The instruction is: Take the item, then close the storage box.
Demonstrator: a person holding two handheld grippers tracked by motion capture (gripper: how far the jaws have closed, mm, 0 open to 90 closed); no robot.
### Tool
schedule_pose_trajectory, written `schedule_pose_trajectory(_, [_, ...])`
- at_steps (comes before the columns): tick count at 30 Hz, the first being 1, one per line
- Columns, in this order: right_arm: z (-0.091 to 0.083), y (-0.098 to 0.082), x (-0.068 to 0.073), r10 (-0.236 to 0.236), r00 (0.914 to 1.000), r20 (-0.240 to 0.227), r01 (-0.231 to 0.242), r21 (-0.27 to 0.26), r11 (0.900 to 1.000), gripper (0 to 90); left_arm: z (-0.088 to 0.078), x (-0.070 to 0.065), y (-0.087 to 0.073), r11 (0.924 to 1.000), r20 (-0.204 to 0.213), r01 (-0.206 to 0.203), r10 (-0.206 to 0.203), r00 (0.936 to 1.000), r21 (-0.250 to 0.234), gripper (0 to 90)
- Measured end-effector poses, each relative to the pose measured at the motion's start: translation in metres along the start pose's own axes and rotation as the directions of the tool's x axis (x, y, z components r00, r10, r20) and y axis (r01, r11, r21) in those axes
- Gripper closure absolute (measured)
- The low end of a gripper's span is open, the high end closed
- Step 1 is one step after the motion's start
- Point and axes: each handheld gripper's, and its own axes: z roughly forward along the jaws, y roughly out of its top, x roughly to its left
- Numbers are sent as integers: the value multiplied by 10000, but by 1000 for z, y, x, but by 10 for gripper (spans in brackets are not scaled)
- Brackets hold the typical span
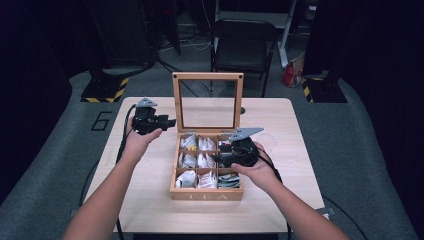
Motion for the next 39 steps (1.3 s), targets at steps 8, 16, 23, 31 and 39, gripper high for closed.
schedule_pose_trajectory(8, [10,-4,8,-214,9995,-245,219,209,9995,511,-3,0,-6,9999,43,91,-91,9999,-58,548])
schedule_pose_trajectory(16, [19,-7,11,-479,9983,-320,486,226,9986,535,-10,-2,-16,9996,133,221,-219,9997,-164,546])
schedule_pose_trajectory(23, [27,-8,14,-710,9957,-597,733,366,9966,580,-16,-1,-26,9994,131,277,-274,9995,-192,548])
schedule_pose_trajectory(31, [35,-5,17,-821,9924,-915,859,375,9956,594,-18,-3,-35,9991,181,370,-366,9992,-227,549])
schedule_pose_trajectory(39, [46,-3,19,-994,9883,-1160,1055,470,9933,572,-17,-7,-34,9992,230,271,-265,9994,-280,545])
